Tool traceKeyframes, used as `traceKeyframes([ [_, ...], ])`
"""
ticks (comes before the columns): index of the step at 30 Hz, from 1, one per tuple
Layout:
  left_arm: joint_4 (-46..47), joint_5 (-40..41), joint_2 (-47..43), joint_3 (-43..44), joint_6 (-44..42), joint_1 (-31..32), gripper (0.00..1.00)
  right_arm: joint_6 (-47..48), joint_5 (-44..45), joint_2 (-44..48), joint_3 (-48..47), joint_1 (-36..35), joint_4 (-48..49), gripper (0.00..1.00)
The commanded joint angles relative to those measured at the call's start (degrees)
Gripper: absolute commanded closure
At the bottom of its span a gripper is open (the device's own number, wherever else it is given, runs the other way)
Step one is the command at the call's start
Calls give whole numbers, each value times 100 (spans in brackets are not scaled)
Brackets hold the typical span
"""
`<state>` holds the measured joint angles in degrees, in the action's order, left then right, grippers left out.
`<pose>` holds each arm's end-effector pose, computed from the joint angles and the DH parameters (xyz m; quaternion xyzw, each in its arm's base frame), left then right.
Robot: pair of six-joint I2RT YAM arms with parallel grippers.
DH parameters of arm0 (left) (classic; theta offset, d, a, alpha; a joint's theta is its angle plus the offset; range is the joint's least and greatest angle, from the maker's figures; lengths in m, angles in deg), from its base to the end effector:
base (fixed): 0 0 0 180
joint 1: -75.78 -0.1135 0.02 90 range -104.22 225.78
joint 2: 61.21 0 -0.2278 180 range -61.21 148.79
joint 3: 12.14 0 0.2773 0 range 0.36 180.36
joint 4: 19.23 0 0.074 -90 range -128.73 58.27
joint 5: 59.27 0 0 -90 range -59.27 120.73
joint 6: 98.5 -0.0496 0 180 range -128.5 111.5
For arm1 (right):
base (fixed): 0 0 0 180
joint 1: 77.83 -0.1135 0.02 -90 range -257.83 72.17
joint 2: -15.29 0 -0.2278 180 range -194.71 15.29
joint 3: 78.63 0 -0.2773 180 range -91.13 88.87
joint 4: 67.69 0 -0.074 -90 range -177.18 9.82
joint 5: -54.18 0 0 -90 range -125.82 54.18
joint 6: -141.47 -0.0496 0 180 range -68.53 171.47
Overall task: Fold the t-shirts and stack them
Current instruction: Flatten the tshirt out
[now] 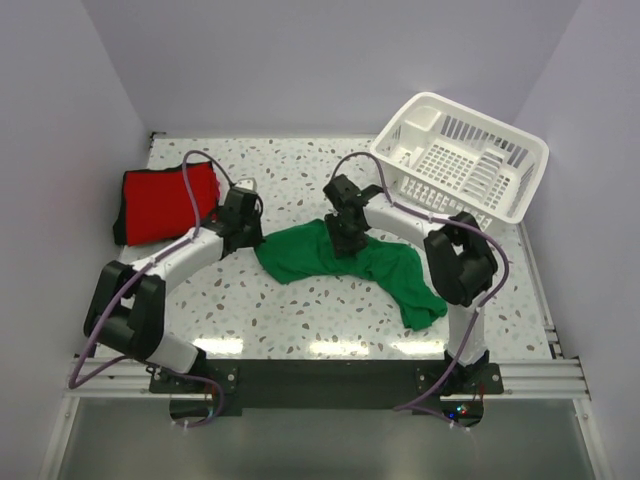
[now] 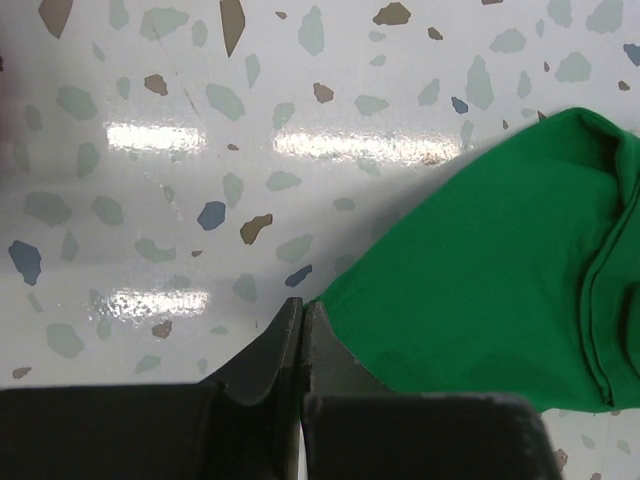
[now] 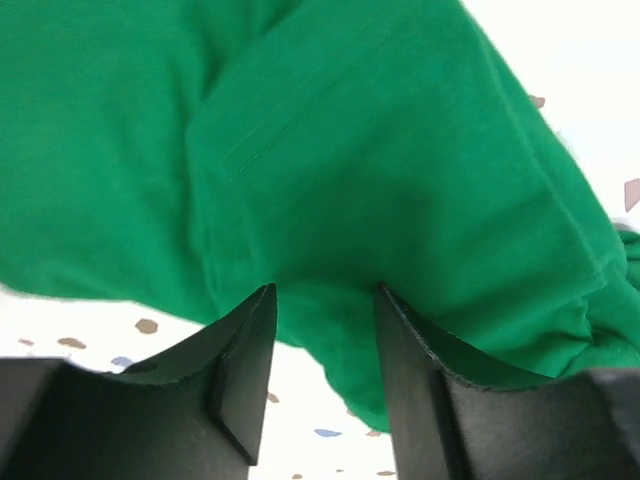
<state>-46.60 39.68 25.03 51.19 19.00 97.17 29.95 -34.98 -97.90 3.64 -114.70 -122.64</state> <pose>0.3185 -0.1165 0.1383 -0.0764 0.9349 -0.0733 0.3387 0.3352 0.2505 0.1325 -0.1304 0.9767 0.0767 0.1520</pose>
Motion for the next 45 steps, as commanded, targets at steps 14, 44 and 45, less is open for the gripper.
traceKeyframes([
  [14,-507,274,-1671,234,694,-38,100,341,188,788,121,127,-552,100],
  [44,-1176,177,-3429,-820,765,-38,100,-63,-1315,500,982,109,757,61],
  [45,-1211,212,-3447,-811,756,-38,100,-54,-1323,473,947,100,748,68],
])
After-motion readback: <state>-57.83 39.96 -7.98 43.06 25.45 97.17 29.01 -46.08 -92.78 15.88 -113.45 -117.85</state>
